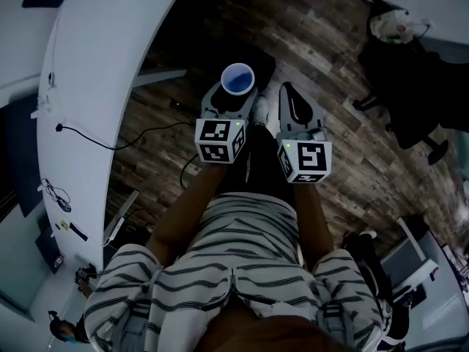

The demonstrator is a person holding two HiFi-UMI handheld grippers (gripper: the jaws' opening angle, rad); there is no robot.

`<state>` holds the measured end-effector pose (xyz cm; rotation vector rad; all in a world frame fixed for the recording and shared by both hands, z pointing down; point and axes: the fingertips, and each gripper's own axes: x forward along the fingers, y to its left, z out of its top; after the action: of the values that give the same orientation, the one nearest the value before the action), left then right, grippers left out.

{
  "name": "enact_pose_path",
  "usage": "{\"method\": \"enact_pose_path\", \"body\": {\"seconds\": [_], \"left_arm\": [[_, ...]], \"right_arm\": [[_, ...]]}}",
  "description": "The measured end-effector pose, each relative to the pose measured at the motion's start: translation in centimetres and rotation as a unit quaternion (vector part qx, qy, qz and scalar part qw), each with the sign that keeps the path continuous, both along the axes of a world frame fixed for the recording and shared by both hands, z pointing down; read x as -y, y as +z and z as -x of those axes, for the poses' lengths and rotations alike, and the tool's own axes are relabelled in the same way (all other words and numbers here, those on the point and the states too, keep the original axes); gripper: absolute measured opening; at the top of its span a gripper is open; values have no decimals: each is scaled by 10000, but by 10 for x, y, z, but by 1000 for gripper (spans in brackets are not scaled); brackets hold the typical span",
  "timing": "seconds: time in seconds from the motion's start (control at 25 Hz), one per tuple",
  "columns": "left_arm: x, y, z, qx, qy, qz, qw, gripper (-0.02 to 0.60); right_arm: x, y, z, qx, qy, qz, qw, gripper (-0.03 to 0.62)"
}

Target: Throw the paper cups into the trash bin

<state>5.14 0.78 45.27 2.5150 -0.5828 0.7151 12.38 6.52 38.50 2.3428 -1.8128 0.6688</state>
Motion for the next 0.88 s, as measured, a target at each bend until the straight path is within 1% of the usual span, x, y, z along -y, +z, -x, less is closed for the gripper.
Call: {"method": "enact_pose_path", "body": {"seconds": [0.36, 0.6, 0.72, 0.88], "left_arm": [[-5, 48, -7, 337, 229, 107, 9991, 301], [-6, 84, -9, 556, 193, 208, 9980, 301], [-5, 99, -7, 635, 215, 244, 9975, 301], [-2, 118, -1, 796, 186, 283, 9962, 301]], "right_arm": [[-4, 45, 0, 170, 21, 290, 9994, 9], [-8, 75, -3, 288, 19, 443, 9986, 9], [-6, 86, 1, 232, -14, 527, 9983, 9], [-4, 102, 7, 330, -45, 584, 9977, 9]]}}
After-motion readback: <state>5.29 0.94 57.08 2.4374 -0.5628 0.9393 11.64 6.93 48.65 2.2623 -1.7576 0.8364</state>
